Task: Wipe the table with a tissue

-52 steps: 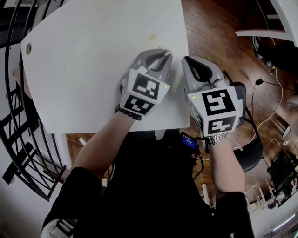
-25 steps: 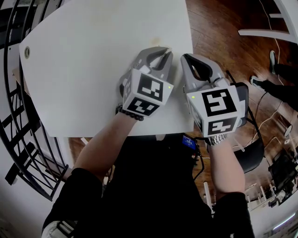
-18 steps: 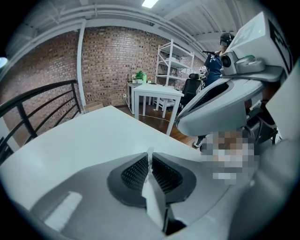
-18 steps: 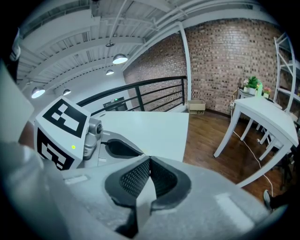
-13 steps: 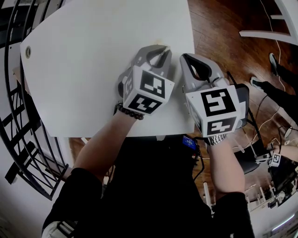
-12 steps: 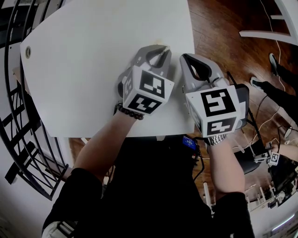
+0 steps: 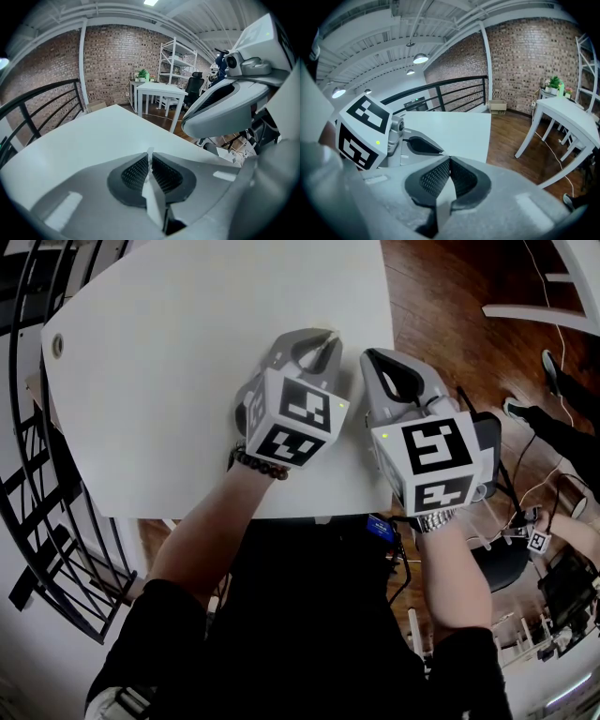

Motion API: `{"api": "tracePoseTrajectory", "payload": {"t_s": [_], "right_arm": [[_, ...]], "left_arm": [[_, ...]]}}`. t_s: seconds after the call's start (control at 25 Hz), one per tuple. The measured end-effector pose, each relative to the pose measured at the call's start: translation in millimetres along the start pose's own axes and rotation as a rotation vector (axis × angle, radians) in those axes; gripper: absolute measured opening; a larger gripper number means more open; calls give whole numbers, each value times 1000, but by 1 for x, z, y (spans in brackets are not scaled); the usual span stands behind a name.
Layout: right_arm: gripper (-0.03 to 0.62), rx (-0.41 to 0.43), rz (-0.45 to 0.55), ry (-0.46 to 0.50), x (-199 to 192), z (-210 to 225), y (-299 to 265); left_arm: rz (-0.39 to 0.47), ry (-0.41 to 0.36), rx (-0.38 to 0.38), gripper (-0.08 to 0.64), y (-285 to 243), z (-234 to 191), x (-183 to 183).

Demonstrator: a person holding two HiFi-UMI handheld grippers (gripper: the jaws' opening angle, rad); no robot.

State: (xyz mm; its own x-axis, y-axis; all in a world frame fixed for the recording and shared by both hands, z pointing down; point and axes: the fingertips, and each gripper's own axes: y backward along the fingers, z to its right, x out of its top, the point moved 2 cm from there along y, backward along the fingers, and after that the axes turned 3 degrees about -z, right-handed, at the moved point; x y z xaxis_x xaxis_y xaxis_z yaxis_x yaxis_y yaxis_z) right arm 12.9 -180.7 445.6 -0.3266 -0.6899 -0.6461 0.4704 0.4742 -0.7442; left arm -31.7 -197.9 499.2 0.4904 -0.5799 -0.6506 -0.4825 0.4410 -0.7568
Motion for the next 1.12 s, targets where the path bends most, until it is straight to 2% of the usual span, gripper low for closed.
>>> {"api": "tracePoseTrajectory", "payload": {"t_s": [0.56, 1.12], "right_arm": [[-8, -3, -3, -5, 1, 3, -4], [-8, -4, 8, -7, 3, 5, 1]], "left_arm": [[0, 31, 29, 40, -4, -19, 3], [18, 95, 113, 40, -4, -49, 9]]}}
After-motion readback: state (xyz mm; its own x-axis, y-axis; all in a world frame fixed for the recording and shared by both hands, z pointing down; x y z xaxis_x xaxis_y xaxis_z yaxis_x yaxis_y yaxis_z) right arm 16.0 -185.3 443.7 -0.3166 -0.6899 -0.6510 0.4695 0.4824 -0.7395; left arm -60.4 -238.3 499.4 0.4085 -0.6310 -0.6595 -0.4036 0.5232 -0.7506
